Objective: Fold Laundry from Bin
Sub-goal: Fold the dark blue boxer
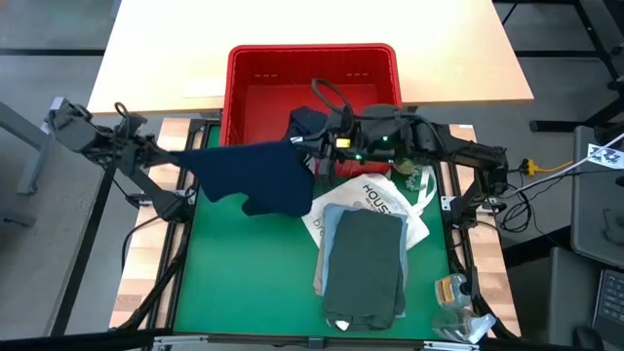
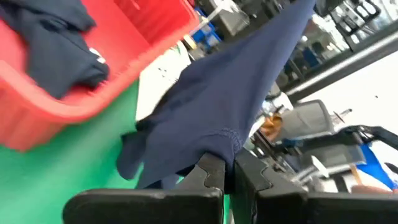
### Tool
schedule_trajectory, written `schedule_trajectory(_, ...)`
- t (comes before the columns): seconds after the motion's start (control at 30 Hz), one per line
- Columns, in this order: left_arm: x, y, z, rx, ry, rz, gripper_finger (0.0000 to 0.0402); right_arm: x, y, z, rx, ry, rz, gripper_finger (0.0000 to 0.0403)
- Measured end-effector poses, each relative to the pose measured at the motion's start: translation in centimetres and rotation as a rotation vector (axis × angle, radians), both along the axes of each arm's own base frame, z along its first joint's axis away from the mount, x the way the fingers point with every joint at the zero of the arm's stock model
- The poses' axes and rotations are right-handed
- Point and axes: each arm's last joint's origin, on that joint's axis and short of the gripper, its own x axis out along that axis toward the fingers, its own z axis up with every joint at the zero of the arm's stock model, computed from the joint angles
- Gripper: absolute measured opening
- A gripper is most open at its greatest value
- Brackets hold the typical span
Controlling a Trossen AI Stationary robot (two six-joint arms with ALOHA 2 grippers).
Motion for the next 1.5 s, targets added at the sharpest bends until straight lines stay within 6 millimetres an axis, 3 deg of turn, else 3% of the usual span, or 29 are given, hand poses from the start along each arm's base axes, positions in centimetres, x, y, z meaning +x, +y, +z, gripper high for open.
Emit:
schedule_trajectory(0.27,-1.7,1.7,1.1,0.056,-0.043,0.122,0.0000,0.1,-2.7,0.0,0.000,-0.008,-0.074,0.0010)
schedule_trajectory(0.53,-0.3,0.4,-0.5,0.044,0.052,0.035,0.0000,-0.1,-1.0,-1.3,0.020,0.124,0.040,0.0010)
schedule_trajectory(0.7,1.7,-1.7,-3.1,-0.021,0.190,-0.043,0.0000,-0.3,2.2,-3.1,0.005,0.263,0.069,0.0010)
schedule_trajectory(0.93,5.5,-5.4,-8.5,-0.123,0.405,-0.164,0.0000,0.4,7.9,-9.4,0.088,0.461,0.101,0.0010)
schedule_trajectory(1.13,9.2,-8.9,-12.5,-0.241,0.480,-0.314,0.0000,-0.5,12.2,-13.6,0.154,0.588,0.144,0.0010)
schedule_trajectory(1.4,12.6,-12.5,-16.1,-0.325,0.661,-0.465,0.0000,-2.3,17.5,-19.3,0.189,0.668,0.265,0.0010)
schedule_trajectory(1.5,13.3,-13.8,-17.0,-0.353,0.752,-0.483,0.0000,-2.7,18.7,-20.5,0.219,0.672,0.321,0.0010)
